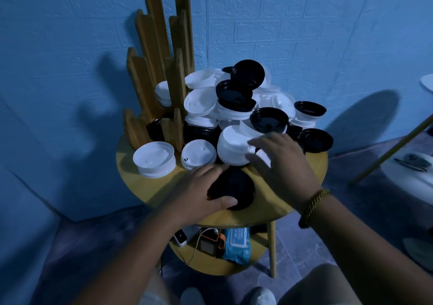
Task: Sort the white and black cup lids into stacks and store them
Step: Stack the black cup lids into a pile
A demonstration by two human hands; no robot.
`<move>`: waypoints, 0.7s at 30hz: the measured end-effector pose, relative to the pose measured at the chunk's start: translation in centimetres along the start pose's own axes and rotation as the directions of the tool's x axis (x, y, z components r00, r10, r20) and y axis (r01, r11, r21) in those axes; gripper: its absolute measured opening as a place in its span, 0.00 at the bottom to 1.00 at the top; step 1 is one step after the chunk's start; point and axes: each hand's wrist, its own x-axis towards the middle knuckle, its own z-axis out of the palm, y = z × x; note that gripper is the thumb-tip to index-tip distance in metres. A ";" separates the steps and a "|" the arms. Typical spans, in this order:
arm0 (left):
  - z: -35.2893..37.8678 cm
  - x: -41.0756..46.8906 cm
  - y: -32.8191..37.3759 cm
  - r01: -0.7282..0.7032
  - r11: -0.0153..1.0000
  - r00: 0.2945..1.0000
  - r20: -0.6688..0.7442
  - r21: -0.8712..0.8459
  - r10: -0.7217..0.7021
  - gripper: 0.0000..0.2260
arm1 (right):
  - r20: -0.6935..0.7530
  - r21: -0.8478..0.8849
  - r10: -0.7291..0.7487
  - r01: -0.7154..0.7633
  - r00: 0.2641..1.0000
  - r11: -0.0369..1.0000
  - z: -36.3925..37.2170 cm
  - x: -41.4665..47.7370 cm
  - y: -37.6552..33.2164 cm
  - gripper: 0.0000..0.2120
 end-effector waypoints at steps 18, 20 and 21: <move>-0.3 0.3 0.5 0.065 0.998 0.997 -0.052 0.024 -0.064 0.44 | 0.011 -0.066 0.138 -0.137 0.990 0.988 2.2 14.3 -1.4 0.08; -0.4 0.3 0.6 0.070 0.997 0.996 -0.048 0.027 -0.069 0.44 | 0.007 0.008 0.167 -0.167 0.986 0.986 2.2 14.1 -1.5 0.05; -0.4 0.3 0.7 0.072 0.997 0.996 -0.045 0.026 -0.071 0.44 | 0.002 0.044 0.189 -0.189 0.982 0.981 2.2 14.1 -1.5 0.04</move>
